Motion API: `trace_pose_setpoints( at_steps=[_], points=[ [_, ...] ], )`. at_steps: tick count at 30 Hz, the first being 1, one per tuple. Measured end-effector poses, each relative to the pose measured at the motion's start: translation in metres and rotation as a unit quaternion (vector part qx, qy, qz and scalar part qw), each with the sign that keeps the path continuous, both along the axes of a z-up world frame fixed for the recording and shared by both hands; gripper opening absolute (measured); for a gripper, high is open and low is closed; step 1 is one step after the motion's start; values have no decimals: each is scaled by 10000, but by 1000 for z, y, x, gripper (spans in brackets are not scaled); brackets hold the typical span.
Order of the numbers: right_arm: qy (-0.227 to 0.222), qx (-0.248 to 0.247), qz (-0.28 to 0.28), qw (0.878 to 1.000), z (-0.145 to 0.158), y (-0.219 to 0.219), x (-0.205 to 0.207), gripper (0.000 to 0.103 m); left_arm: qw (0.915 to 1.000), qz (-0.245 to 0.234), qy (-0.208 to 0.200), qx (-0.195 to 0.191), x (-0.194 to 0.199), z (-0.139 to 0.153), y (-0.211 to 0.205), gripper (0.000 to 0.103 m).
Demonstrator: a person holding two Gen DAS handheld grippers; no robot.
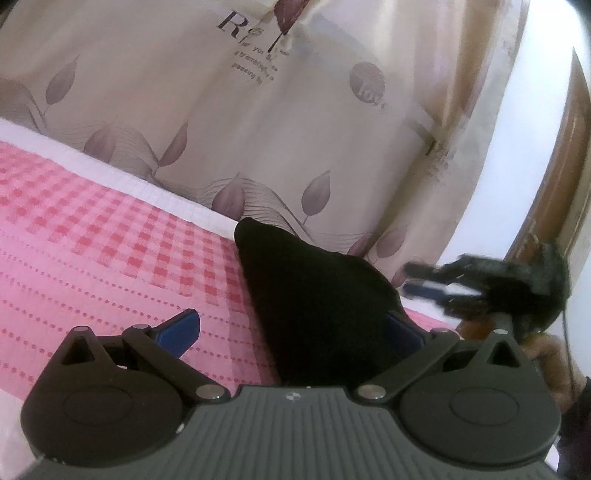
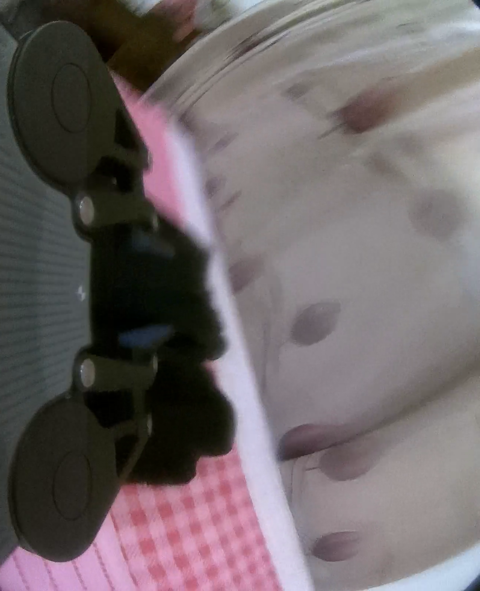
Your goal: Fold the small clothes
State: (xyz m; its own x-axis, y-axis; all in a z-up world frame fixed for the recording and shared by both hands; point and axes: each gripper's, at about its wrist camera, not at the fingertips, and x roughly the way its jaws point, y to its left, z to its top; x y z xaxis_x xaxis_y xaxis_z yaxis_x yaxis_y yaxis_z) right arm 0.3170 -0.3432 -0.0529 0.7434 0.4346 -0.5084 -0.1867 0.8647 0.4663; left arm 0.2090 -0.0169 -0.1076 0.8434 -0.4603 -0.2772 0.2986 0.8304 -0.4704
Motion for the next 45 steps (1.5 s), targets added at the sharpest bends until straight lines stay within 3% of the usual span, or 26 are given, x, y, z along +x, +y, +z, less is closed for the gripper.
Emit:
trace_pose_setpoints(
  at_steps=[1,4,6,11,15,17,18,19,25,32,35,37,40,42,45],
  points=[
    [-29,-414,-13,9991,-3,13,0,68,10000,7,27,-19,1,-1,1,103],
    [124,-1148,-154,9932,-13,36,2,73,9999,11,108,-77,3,-2,2,103],
    [255,-1149,-250,9927,-21,39,4,76,9999,5,134,-90,4,-2,2,103],
    [-7,-730,-712,9948,-17,26,-11,79,9998,6,145,-101,3,-2,2,103],
    [203,-747,-484,9958,-27,24,-4,80,9998,-18,167,-89,4,-2,1,103],
    [200,-838,-279,9959,-32,34,-3,66,9998,-14,174,-87,4,-2,1,103],
    [94,-918,-219,9955,-32,38,-5,34,9998,-14,174,-88,4,-2,1,103],
    [4,-993,-184,9949,-28,41,-6,25,9998,-8,181,-89,4,-2,1,103],
    [-393,-770,-322,9957,-12,24,-14,17,9997,33,212,-86,4,-3,1,103],
    [-522,-509,-886,9934,3,-33,-26,16,9997,44,230,-71,5,-3,1,103],
    [-199,-145,-690,9973,-12,-53,-19,16,9997,43,246,-73,6,-3,2,103],
    [40,-288,-780,9965,-28,-57,-15,16,9996,42,262,-74,6,-3,3,103],
    [103,5,-907,9958,-43,-72,-16,17,9995,50,288,-86,7,-4,4,103],
    [69,534,-759,9957,-48,-80,-16,21,9995,49,310,-95,8,-4,4,103],
    [-57,1135,-922,9892,-44,-93,-29,44,9994,42,319,-103,9,-5,4,103]
  ],
)
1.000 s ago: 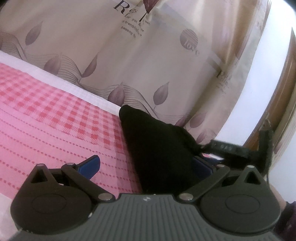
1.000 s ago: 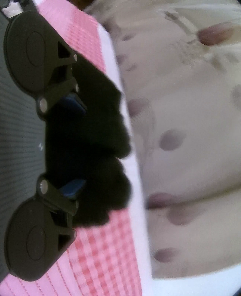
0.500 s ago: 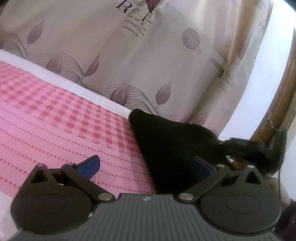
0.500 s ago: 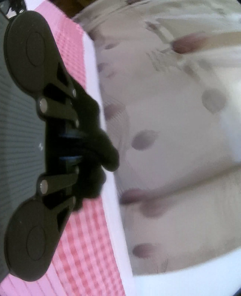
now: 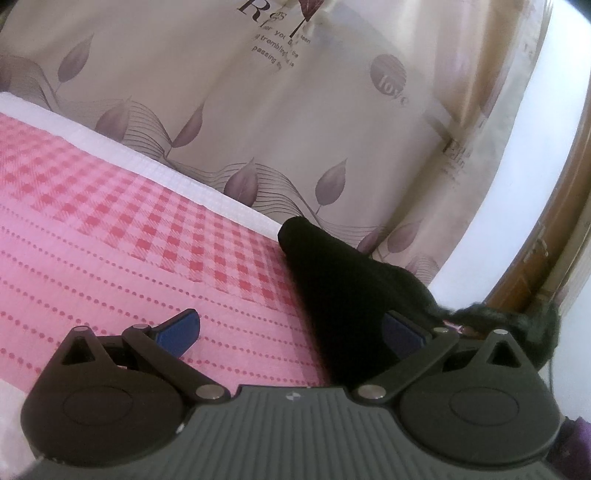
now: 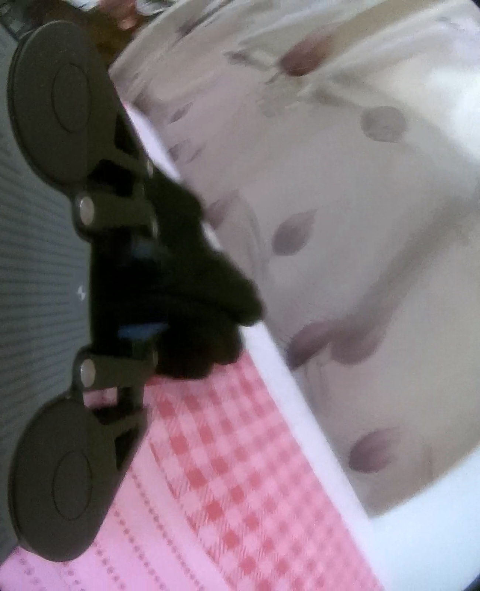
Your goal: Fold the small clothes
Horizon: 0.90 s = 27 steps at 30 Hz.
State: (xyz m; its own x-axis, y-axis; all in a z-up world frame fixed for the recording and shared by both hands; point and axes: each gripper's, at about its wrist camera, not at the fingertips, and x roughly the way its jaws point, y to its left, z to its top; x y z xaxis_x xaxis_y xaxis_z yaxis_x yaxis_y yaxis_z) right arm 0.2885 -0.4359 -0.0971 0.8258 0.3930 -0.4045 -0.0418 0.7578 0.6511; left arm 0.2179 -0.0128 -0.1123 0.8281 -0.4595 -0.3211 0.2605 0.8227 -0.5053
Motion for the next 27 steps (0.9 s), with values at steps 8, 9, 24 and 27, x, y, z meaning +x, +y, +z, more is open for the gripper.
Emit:
trace_pose_setpoints(
  at_steps=[8,9,24,27],
  points=[
    [-430,-966,156,9943,22,24,-87,46,10000,8,-2,6,-1,0,0,103],
    [-291,-1285,207,9911,18,34,-92,38,10000,10,-1,12,-1,0,0,103],
    [-690,-1756,241,9817,67,38,-40,39,9999,-53,-60,76,-1,1,-1,103],
    [-661,-2261,366,9712,67,59,11,37,10000,-51,-42,62,-2,1,-1,103]
  ],
)
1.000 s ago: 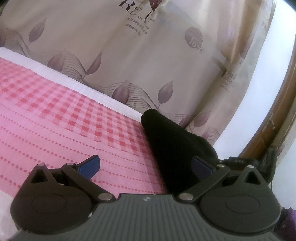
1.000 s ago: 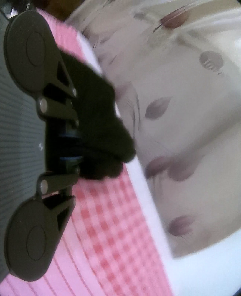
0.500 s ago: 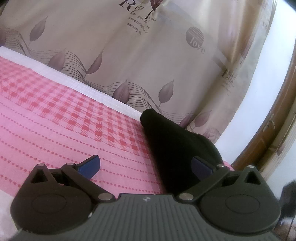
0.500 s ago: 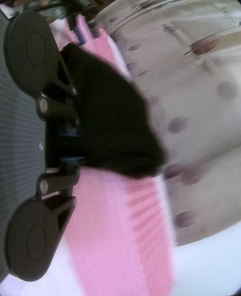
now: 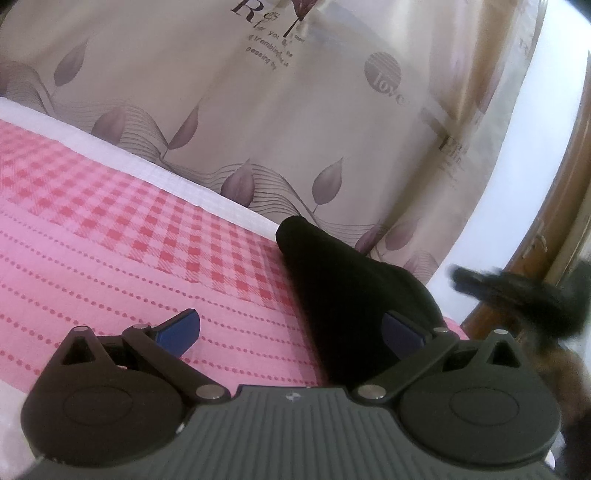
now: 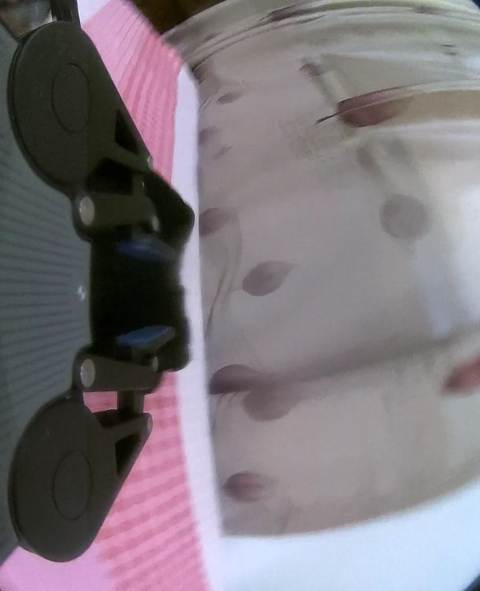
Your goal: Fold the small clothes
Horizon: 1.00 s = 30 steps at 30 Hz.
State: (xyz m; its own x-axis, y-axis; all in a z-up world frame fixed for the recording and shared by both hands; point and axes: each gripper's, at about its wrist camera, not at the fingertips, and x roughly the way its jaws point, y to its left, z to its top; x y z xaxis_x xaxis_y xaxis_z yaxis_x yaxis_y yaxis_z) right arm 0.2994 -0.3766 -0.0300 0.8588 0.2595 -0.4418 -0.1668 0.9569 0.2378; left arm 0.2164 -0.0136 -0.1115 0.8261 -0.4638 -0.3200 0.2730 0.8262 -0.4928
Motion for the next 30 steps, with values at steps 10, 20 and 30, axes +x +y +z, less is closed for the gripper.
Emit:
trace_pose_setpoints(
  at_steps=[10,20,30],
  points=[
    [957,393,-549,9931,-66,-19,57,38,9999,-88,35,35,2,-1,0,103],
    [-322,-352,-982,9940,-40,12,-95,74,9984,-89,-114,546,-2,4,-11,103],
    [829,-651,-1002,9894,-65,17,-92,83,9877,300,-124,1532,-6,7,-33,103]
  ],
)
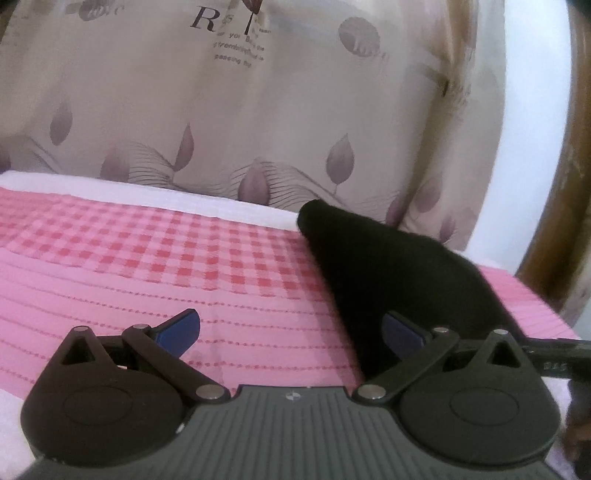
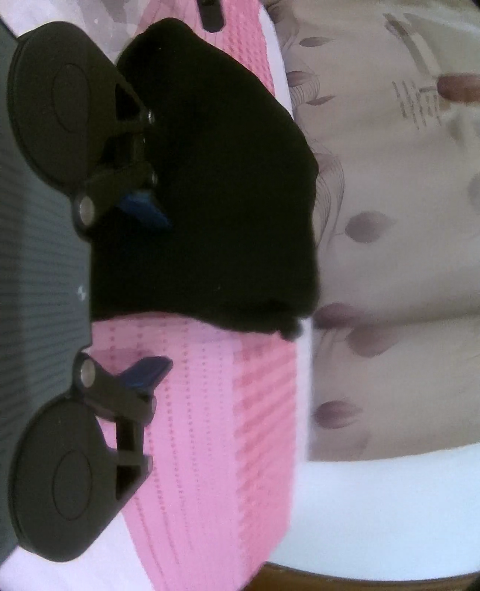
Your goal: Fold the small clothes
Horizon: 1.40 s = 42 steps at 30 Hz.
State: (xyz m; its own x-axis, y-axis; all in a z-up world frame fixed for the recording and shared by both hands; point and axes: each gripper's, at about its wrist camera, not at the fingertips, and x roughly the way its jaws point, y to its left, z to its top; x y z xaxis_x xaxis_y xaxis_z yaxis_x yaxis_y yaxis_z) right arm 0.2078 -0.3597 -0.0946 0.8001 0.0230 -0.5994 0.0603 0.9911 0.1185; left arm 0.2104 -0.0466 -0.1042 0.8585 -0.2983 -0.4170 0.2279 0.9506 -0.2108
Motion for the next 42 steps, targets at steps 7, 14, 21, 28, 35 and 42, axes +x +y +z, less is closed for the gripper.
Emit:
trace_pose_setpoints(
  at_steps=[7,14,21,28,35,42],
  points=[
    [38,-141,-187,9997,-3,5,-4,93,9993,175,3,340,0,0,-8,103],
    [47,-239,-234,9994,-3,7,-6,97,9987,213,4,455,1,0,-10,103],
    [136,-183,-317,9992,-5,5,-4,103,9981,205,8,585,2,0,-13,103],
    [116,-215,-338,9991,-4,5,-5,103,9978,191,-6,635,1,0,-14,103],
    [104,-207,-355,9991,-3,5,-5,103,9985,148,12,531,2,-1,-11,103],
    [84,-49,-389,9992,-3,2,-7,103,9988,147,39,456,3,-1,-9,103]
  ],
)
